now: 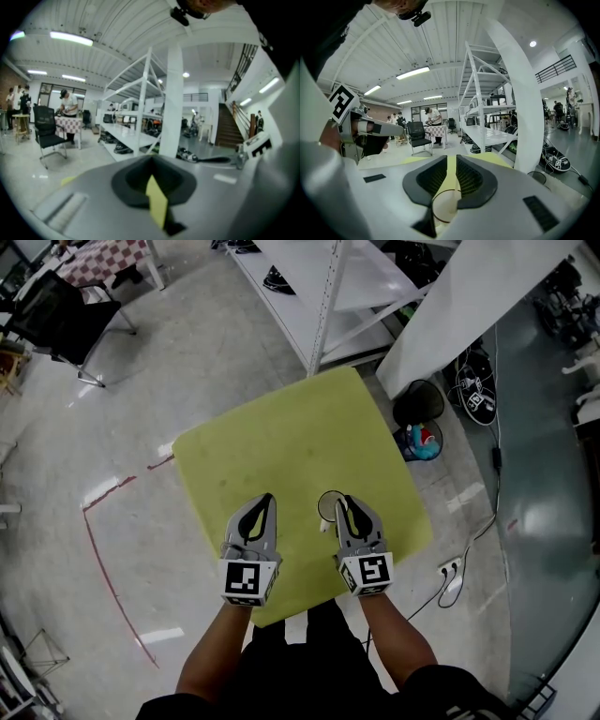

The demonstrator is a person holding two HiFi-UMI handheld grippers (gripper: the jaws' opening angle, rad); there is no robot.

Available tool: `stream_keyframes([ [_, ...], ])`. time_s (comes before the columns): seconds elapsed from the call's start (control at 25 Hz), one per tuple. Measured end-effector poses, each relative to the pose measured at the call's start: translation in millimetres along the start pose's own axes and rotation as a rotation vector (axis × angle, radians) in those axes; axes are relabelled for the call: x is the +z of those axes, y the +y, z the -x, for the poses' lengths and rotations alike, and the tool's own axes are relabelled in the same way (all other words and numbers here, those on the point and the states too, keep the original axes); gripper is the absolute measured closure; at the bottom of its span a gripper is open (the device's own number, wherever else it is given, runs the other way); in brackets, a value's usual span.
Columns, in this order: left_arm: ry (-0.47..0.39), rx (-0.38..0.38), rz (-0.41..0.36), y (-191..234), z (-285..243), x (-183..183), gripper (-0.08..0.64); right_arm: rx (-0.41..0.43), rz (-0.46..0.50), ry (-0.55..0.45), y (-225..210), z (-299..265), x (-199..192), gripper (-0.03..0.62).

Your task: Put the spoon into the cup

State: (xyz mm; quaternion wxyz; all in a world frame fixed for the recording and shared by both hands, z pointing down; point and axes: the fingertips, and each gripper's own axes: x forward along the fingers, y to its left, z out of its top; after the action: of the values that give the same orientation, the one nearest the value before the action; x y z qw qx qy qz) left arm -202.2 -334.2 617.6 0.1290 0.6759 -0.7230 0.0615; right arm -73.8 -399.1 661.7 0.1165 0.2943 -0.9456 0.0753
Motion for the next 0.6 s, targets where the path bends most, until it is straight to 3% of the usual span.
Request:
stream_keyframes([
  [0.6,-0.093,-0.070,-0.025,-30.2,35.8,43.3,0.554,-0.088,0.073,-0.151,14.1,52.4,81.9,0.566],
])
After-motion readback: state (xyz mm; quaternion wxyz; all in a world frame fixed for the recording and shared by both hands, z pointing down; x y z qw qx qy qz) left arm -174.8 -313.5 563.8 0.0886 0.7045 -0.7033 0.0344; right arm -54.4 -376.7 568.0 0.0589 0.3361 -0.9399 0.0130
